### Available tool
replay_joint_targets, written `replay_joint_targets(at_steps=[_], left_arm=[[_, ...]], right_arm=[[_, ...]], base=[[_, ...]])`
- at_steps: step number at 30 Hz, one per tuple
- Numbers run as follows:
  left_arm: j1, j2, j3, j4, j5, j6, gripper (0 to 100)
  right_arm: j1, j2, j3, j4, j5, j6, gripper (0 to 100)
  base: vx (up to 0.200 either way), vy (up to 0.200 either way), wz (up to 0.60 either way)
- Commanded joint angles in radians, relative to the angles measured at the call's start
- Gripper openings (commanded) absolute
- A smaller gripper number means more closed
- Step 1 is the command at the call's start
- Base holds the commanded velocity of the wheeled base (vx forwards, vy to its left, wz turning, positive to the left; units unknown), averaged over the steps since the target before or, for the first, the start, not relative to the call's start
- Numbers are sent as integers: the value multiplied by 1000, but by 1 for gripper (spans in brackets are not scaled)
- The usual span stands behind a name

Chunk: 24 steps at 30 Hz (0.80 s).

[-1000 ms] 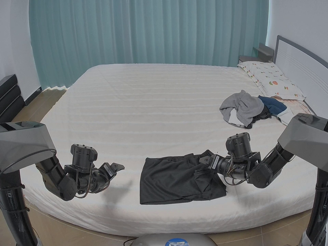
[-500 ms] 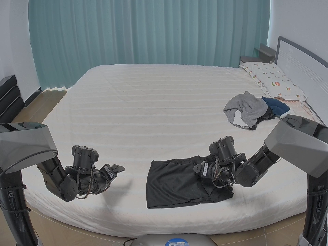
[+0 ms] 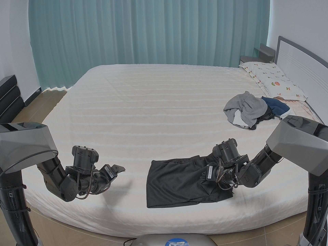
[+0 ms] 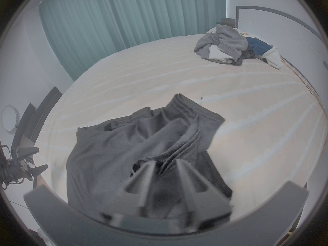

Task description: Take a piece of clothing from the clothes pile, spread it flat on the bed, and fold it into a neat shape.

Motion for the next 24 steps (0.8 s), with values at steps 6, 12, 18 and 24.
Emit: replay_joint_targets(at_steps=[6,12,18,24], left_arm=[[0,-1,4,0,0,0,100],[-2,-1,5,0,2,0,100],[-3,-1,7,0,2,0,100],[-3,-1,7,0,2,0,100]], right_arm=[[-49,-92,119,-4,16,-13,0],[-110,-108,178,-17,55,-9,0],[-138,-107,224,-22,105,-1,0],[-159,-98,277,-85,115,-15,0]], base=[[0,0,0],[0,0,0],[0,0,0],[0,0,0]])
